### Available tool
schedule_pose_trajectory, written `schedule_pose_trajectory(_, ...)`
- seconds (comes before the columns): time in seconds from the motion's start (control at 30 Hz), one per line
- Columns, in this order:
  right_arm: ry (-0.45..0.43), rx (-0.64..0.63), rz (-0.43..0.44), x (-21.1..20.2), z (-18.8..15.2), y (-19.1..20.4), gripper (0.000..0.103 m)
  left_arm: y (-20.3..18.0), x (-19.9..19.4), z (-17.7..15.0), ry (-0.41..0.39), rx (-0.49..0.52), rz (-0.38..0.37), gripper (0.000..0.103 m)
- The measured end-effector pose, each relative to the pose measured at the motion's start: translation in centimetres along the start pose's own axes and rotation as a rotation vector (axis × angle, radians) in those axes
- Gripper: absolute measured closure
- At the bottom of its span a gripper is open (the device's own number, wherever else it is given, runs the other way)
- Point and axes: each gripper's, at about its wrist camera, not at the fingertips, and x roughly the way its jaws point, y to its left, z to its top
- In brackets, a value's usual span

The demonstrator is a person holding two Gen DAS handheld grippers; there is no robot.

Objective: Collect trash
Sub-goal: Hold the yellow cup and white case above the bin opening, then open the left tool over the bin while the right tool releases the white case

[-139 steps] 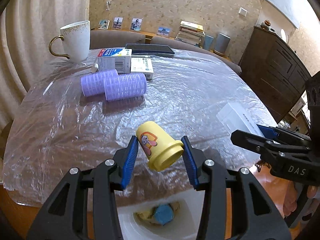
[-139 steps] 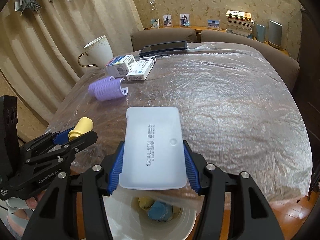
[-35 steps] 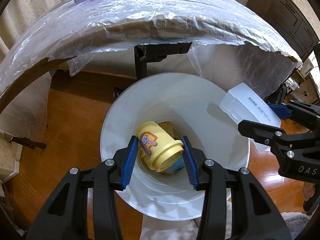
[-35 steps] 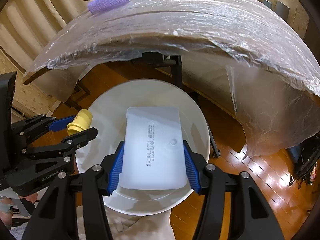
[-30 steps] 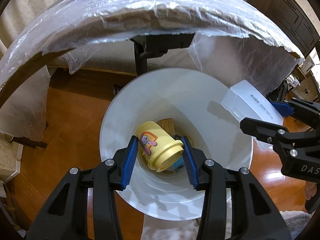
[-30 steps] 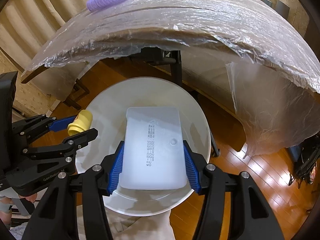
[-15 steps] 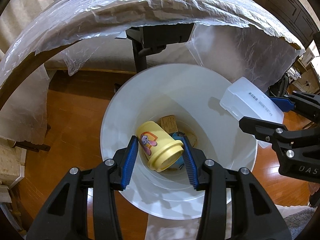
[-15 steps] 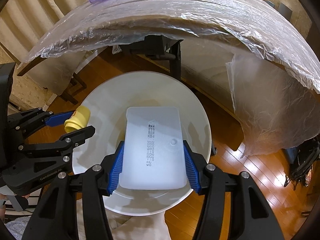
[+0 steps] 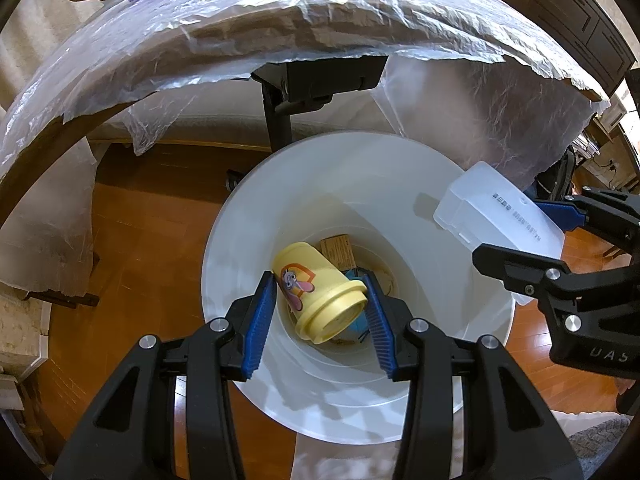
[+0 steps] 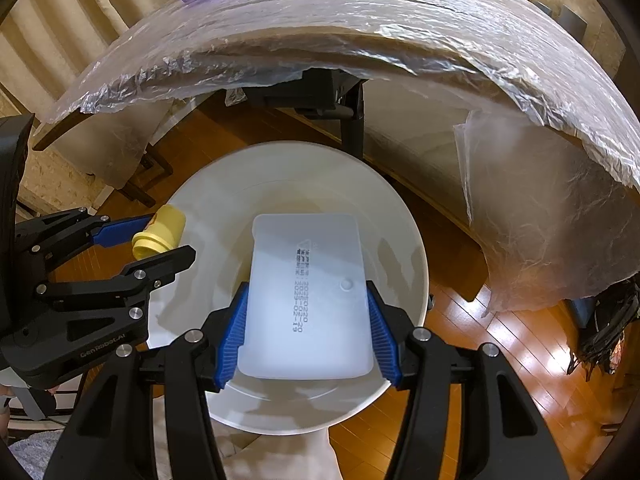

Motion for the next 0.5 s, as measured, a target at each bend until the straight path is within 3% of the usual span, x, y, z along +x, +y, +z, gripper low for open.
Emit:
schedule_pose_trajectory(0.33, 0.001, 0.004, 0.003, 0.0, -0.1, 0.0, 0.049, 0.0, -0.2, 0.3, -0.015, 0.003, 0.004, 0.057)
schedule_pose_trajectory(0.37, -0.002, 0.006, 0.002, 0.0, -0.1, -0.1, 0.049, 0.0, -0.4, 0.3, -0.027, 0.002, 0.011, 0.054)
schedule_pose_trajectory(0.4, -0.015, 0.019, -0.013, -0.3, -0.1, -0.2, 0.042, 0.0, -0.5, 0.4, -0.037, 0.000, 0.024, 0.047)
schedule_pose_trajectory(0.43, -0.030, 0.027, -0.021, -0.5, -0.1, -0.3, 0.027, 0.1, -0.6, 0.5, -0.048, -0.002, 0.023, 0.026)
schedule_pose_trajectory(0.5, -0.073, 0.045, -0.019, -1.5, -0.2, -0.5, 0.017, 0.3, -1.3, 0.4, -0.088, -0.013, -0.010, 0.021)
